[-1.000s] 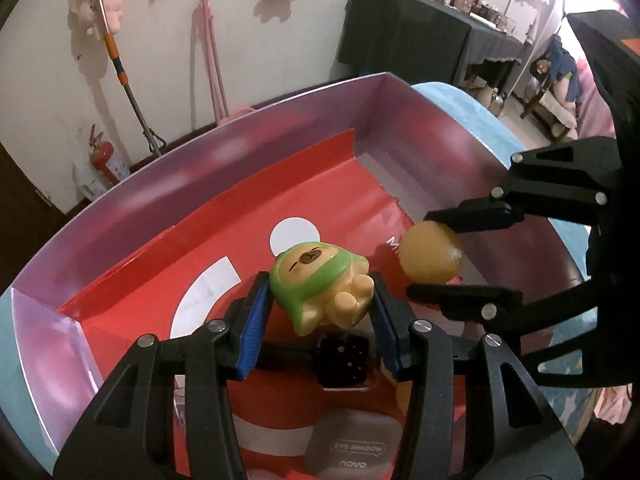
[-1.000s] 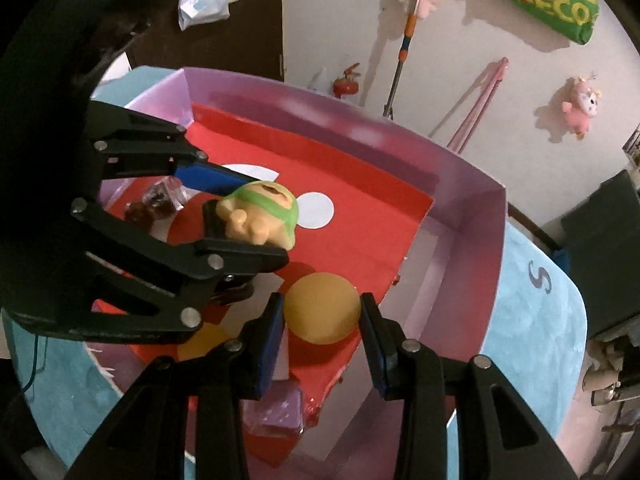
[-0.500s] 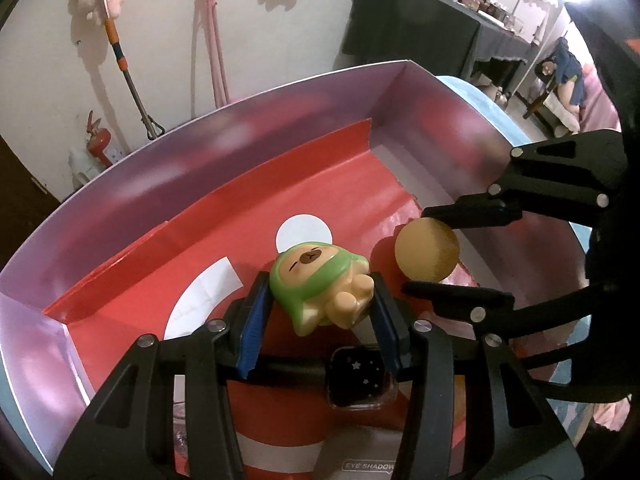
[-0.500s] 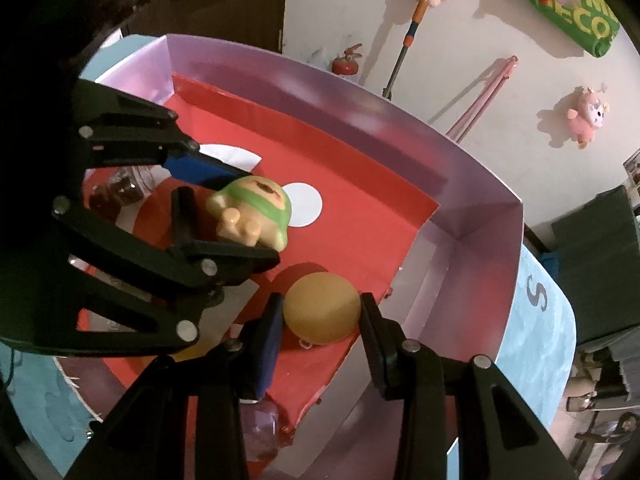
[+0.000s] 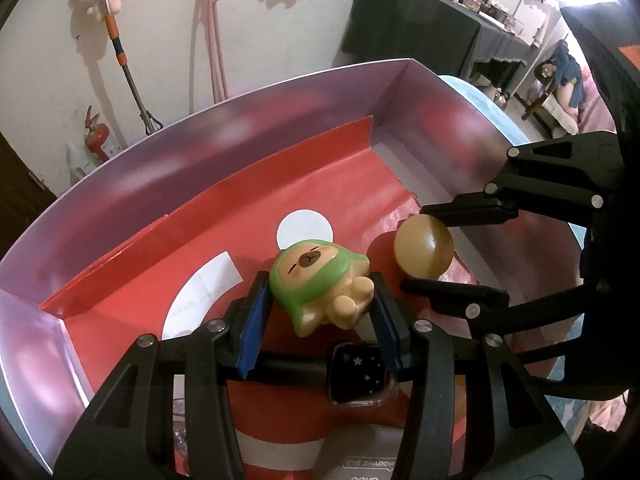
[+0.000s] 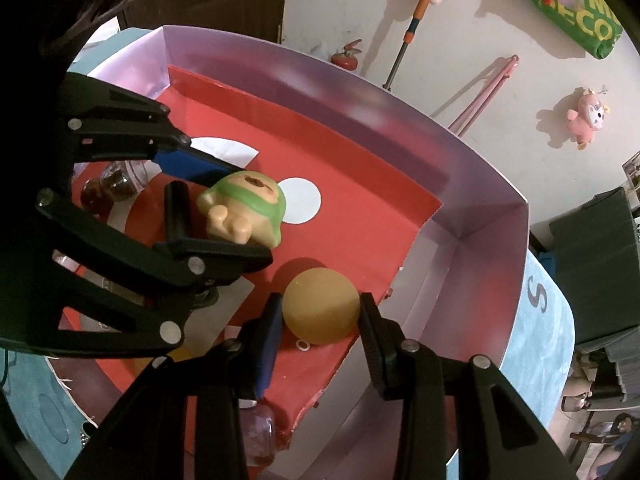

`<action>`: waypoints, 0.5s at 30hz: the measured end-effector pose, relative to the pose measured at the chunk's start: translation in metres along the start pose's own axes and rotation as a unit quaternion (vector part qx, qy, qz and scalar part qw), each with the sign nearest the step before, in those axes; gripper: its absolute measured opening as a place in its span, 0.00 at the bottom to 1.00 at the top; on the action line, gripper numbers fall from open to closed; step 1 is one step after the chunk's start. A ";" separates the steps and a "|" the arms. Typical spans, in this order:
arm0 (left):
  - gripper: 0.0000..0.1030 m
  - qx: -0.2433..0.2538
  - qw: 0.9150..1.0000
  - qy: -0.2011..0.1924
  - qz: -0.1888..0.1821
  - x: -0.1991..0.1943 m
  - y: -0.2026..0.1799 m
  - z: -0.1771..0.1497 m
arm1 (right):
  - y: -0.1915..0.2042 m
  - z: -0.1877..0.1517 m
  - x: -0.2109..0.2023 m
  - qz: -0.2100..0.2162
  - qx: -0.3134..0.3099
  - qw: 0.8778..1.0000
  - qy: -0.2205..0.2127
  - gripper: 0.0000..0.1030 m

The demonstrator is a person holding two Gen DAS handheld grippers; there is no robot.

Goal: Organize rigid objects
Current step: 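Carry both held items into the pink box and open both tools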

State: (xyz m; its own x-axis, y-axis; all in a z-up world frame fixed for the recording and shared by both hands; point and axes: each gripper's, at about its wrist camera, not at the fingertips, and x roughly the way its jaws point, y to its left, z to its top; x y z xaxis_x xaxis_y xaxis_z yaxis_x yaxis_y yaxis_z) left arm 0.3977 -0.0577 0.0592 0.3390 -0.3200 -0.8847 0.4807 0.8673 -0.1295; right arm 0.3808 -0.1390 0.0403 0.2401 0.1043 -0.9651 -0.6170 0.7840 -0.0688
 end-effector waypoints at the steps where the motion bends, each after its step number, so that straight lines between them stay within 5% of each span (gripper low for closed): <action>1: 0.45 0.000 1.000 -0.001 -0.001 0.000 0.000 0.000 | 0.001 0.000 0.000 0.000 -0.001 1.000 0.001 0.39; 15: 0.52 0.008 1.000 -0.026 0.001 -0.012 -0.002 -0.003 | 0.002 -0.003 -0.001 0.000 0.000 1.000 -0.002 0.42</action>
State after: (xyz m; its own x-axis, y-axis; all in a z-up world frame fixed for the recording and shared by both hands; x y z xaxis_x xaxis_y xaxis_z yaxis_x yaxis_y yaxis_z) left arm 0.3903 -0.0544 0.0682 0.3811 -0.3369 -0.8609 0.4925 0.8621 -0.1193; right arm 0.3767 -0.1394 0.0404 0.2422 0.1069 -0.9643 -0.6174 0.7837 -0.0681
